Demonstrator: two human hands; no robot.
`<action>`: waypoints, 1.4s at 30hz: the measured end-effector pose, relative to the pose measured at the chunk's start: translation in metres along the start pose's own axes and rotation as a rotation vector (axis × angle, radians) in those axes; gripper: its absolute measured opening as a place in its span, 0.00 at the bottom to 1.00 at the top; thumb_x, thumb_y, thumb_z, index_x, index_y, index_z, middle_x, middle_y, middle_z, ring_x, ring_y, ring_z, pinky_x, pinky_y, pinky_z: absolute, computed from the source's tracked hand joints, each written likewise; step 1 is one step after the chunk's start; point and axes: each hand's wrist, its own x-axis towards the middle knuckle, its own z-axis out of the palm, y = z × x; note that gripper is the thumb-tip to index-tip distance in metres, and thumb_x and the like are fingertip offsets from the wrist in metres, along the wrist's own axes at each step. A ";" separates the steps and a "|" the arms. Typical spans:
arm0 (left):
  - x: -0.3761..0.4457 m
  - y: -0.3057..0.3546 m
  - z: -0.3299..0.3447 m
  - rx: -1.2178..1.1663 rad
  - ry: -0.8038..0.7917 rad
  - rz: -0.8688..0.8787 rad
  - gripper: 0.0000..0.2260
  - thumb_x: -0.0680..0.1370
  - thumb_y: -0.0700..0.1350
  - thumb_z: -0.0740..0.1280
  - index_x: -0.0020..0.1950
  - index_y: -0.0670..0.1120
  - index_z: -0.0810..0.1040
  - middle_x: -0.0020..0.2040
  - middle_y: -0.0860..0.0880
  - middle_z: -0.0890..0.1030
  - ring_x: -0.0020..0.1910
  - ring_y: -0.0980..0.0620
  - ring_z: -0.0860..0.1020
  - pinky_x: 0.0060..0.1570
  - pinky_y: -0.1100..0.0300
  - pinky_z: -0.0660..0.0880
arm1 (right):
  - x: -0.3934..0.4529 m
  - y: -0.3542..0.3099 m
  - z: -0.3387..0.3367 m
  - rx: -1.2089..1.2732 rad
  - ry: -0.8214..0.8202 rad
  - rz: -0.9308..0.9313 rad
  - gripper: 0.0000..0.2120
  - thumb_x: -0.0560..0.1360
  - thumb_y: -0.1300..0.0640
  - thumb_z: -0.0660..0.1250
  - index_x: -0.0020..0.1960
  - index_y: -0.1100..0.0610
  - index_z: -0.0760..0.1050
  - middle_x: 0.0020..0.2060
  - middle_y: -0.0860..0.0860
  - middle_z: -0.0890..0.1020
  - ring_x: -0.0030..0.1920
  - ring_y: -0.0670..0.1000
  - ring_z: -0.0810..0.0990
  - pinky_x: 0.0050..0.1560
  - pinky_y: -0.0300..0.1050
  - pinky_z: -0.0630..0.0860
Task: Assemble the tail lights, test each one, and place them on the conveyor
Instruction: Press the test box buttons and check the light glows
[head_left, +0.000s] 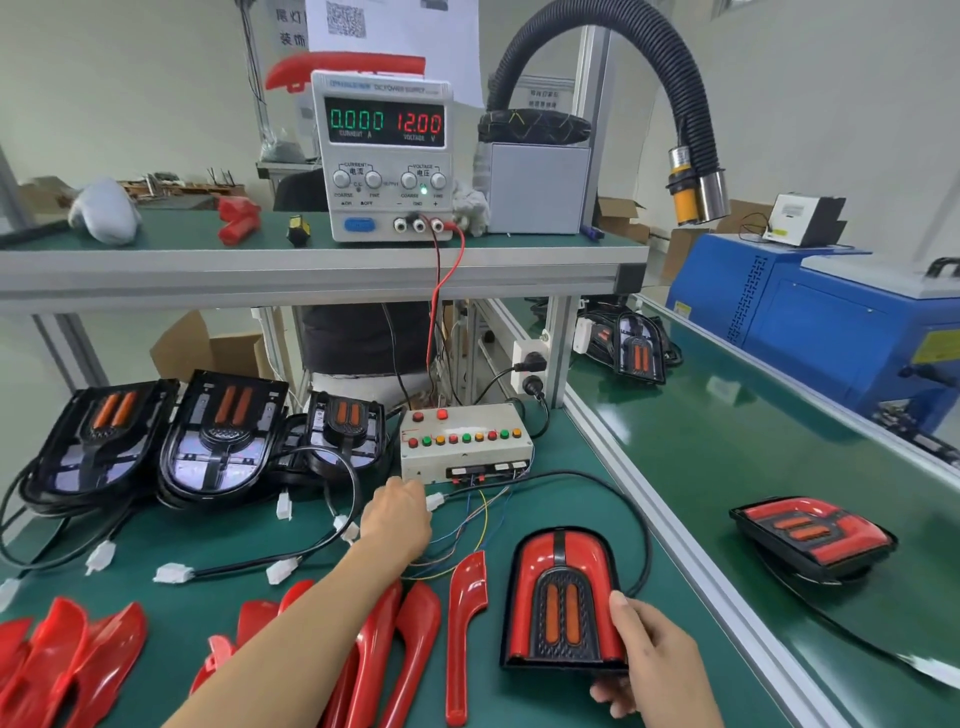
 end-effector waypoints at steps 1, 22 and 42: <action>0.000 0.000 0.000 -0.024 0.001 0.009 0.13 0.82 0.46 0.64 0.63 0.41 0.74 0.63 0.40 0.75 0.64 0.40 0.75 0.60 0.49 0.73 | 0.000 -0.002 -0.001 -0.079 0.011 -0.002 0.15 0.81 0.42 0.62 0.55 0.50 0.81 0.36 0.50 0.87 0.29 0.58 0.85 0.29 0.47 0.79; -0.062 0.004 -0.036 -0.835 0.282 0.473 0.11 0.73 0.39 0.73 0.52 0.51 0.78 0.43 0.58 0.82 0.49 0.61 0.80 0.50 0.73 0.72 | 0.074 -0.110 0.072 -0.877 -0.366 -1.068 0.11 0.80 0.46 0.66 0.47 0.54 0.75 0.40 0.42 0.74 0.45 0.46 0.72 0.57 0.49 0.66; -0.058 0.009 -0.056 -0.945 -0.232 0.443 0.18 0.81 0.58 0.56 0.39 0.52 0.78 0.44 0.46 0.82 0.50 0.43 0.78 0.61 0.44 0.70 | 0.074 -0.110 0.059 -0.748 -0.438 -1.056 0.11 0.78 0.45 0.71 0.53 0.53 0.80 0.45 0.44 0.83 0.44 0.45 0.79 0.49 0.47 0.76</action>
